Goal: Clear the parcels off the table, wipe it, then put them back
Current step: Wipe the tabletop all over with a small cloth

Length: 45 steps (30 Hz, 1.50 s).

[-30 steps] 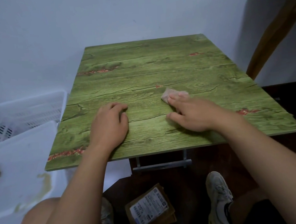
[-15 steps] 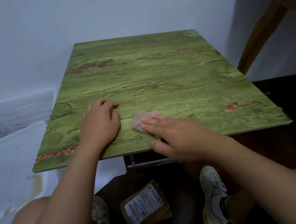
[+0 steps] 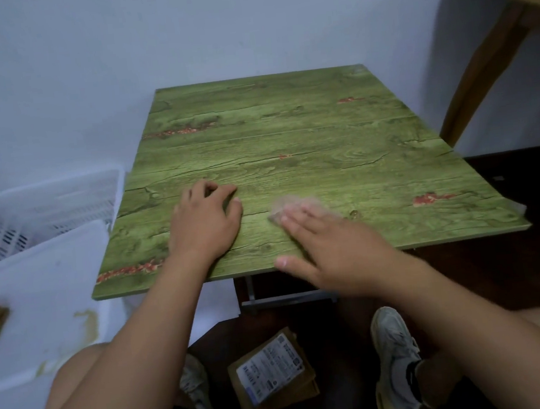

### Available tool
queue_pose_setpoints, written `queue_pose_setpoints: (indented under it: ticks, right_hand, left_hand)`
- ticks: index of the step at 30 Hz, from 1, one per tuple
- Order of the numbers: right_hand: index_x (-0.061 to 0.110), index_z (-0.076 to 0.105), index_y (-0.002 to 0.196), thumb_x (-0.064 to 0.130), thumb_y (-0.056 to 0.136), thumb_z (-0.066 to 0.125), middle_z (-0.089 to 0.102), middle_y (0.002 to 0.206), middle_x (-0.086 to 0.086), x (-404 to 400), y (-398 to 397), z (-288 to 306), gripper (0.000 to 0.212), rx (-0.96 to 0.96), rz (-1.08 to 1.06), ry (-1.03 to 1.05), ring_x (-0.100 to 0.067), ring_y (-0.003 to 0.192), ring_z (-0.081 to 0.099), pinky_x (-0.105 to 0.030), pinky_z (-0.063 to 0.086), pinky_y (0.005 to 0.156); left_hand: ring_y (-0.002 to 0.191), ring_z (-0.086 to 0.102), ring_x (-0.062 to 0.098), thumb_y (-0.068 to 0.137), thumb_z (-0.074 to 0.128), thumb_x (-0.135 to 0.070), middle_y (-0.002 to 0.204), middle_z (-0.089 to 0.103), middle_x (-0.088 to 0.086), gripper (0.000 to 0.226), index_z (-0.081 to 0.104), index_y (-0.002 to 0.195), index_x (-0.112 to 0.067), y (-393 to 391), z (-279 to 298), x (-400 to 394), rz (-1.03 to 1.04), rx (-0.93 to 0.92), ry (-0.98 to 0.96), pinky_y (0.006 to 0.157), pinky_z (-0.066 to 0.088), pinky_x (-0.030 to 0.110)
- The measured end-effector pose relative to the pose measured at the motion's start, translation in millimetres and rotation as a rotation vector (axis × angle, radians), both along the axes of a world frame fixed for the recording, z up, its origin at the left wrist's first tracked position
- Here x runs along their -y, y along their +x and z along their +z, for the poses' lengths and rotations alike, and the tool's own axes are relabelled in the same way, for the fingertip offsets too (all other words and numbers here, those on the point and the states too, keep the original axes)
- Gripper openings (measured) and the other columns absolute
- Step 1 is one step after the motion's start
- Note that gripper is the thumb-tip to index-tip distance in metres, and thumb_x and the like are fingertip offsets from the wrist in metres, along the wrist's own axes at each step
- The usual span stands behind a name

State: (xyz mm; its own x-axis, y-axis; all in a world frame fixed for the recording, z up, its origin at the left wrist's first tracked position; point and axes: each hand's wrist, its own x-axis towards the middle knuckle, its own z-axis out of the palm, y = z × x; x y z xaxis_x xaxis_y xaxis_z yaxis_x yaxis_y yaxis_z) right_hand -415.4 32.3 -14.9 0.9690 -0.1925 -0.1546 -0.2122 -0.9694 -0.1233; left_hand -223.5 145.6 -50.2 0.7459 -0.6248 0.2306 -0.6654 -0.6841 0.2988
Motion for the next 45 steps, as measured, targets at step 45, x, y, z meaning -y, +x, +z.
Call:
queue_pose_setpoints:
  ticks: [45]
  right_hand:
    - [-0.006,0.003,0.151,0.059,0.099,0.017,0.003,0.158,-0.028,-55.7,-3.9,5.5,0.085,-0.07,-0.644,0.014,-0.045,0.146,0.005,-0.049,0.017,0.116]
  left_hand:
    - [0.123,0.041,0.027,0.096,0.037,-0.037,0.133,0.05,0.005,0.042,0.056,0.133,-0.029,-7.6,7.3,-4.8,-0.009,-0.032,0.019,0.099,0.037,0.041]
